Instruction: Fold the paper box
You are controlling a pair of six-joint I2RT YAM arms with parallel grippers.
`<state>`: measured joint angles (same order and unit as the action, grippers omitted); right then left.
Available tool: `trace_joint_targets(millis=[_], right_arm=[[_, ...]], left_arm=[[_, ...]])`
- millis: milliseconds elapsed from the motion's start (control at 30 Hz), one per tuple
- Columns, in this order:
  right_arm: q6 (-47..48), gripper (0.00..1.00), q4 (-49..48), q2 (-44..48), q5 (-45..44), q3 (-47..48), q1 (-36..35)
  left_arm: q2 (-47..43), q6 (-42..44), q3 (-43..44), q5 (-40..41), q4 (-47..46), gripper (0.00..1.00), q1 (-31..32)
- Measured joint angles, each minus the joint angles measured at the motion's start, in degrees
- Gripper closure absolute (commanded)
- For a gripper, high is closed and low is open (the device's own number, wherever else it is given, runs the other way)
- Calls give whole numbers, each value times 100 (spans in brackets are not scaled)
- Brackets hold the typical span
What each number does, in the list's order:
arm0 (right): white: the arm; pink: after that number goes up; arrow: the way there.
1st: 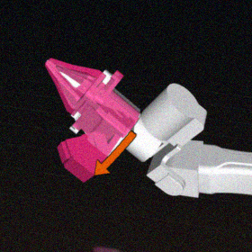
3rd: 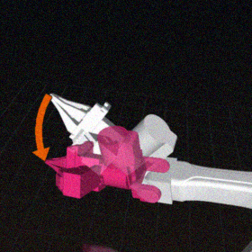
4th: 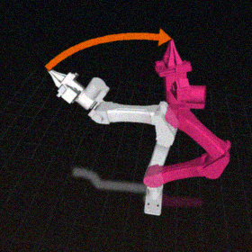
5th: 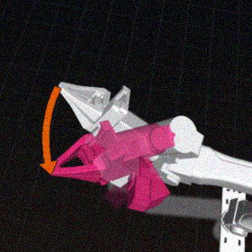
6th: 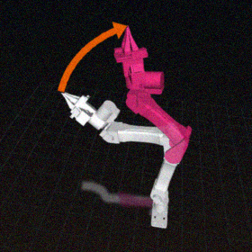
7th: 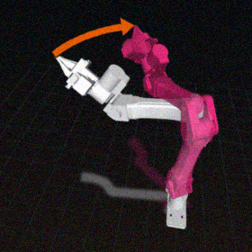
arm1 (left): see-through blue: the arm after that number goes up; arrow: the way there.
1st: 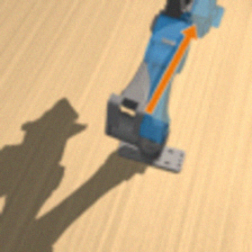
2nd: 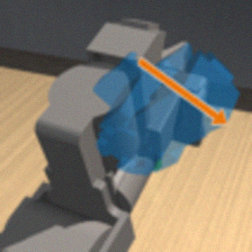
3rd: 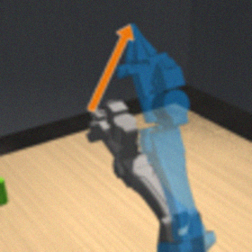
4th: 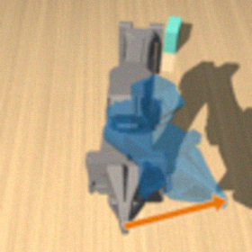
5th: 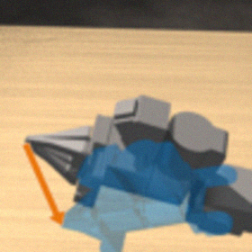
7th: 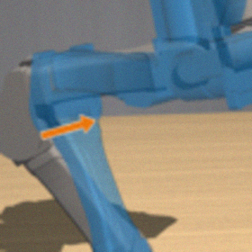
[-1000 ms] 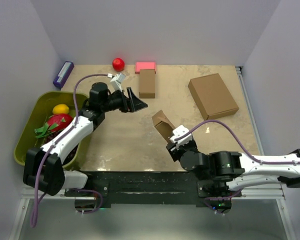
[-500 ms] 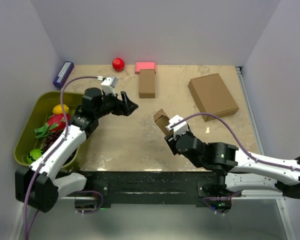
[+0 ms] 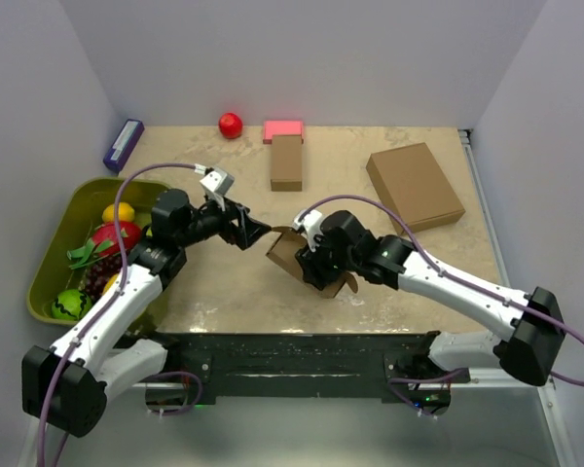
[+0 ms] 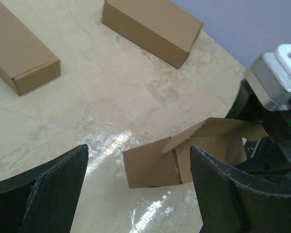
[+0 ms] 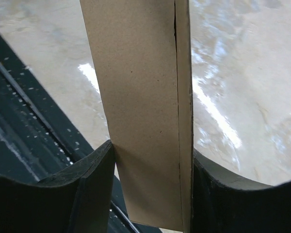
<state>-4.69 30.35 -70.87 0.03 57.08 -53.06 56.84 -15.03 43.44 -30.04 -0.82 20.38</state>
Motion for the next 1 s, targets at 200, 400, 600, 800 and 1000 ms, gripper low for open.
trace_joint_targets(millis=[200,400,600,800,1000], right_arm=[[568,49,-127,-623,1300,243,625],[1054,48,-52,-1355,1751,522,898],[1364,29,7,-2153,2085,942,1104],[1484,7,7,-2369,2050,1178,1182],[1349,1,-9,-2044,1762,1095,1180]], left_arm=[[227,227,-24,-737,20,11,0],[229,369,-24,-881,50,11,0],[240,525,-24,-914,170,12,0],[240,697,-24,-839,400,12,0],[321,879,-24,-667,643,12,-2]])
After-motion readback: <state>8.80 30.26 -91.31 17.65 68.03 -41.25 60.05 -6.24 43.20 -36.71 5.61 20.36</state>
